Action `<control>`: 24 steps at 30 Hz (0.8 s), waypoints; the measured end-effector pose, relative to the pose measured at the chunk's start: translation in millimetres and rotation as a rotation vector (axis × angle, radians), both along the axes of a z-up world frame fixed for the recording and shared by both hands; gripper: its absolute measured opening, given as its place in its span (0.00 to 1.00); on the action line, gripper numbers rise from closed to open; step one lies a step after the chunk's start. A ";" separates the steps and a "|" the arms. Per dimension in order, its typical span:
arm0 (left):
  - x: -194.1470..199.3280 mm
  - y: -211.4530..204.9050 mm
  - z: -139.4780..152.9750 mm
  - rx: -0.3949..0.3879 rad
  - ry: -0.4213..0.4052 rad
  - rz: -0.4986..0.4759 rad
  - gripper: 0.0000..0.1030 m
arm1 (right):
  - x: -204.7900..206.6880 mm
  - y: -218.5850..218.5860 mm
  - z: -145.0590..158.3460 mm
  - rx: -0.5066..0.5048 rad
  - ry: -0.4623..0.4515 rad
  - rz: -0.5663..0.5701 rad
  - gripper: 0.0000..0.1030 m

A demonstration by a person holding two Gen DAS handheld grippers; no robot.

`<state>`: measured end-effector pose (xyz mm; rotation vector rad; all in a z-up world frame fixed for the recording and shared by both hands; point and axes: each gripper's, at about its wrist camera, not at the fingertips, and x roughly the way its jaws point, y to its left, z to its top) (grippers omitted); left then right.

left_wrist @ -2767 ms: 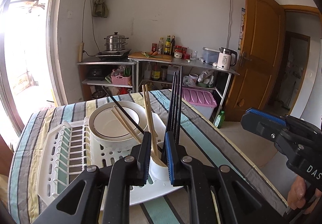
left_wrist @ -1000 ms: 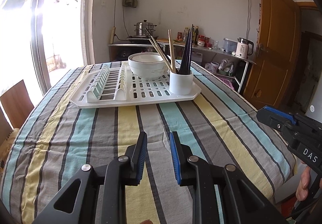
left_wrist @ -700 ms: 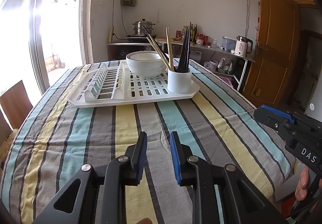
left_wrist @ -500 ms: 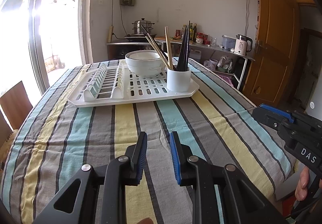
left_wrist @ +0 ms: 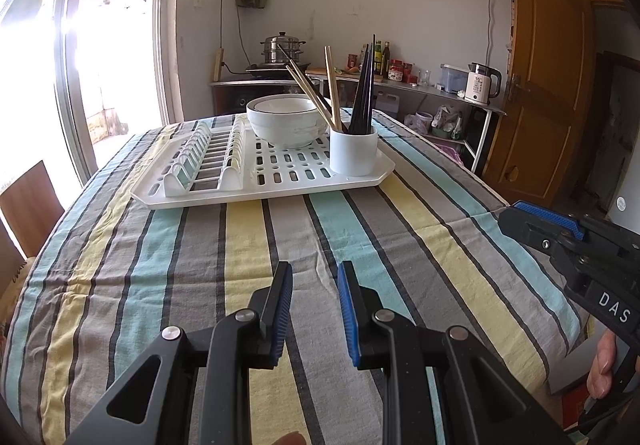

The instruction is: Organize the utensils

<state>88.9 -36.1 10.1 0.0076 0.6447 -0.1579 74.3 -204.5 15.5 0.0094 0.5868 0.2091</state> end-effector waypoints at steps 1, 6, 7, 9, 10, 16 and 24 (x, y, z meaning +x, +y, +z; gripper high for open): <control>-0.1 -0.4 -0.1 0.003 0.000 0.000 0.22 | -0.2 0.1 0.2 0.000 0.000 0.001 0.19; -0.3 -1.3 0.3 0.010 -0.002 -0.001 0.22 | -0.3 0.2 0.3 0.000 0.000 0.001 0.19; -0.5 -1.4 0.3 0.009 -0.002 -0.001 0.22 | -0.3 0.1 0.3 0.000 0.001 0.001 0.19; -0.8 -1.3 0.3 0.009 -0.001 -0.003 0.22 | -0.4 0.1 0.4 0.000 0.001 0.002 0.19; -1.1 -1.5 0.4 0.009 -0.001 -0.004 0.22 | -0.4 0.1 0.4 0.000 0.000 0.002 0.19; -1.5 -1.9 0.7 0.013 -0.004 -0.010 0.22 | -0.5 0.3 0.2 0.000 0.001 0.002 0.19; -1.7 -2.4 0.2 0.014 -0.005 -0.012 0.22 | -1.0 1.1 0.2 -0.001 0.002 0.004 0.19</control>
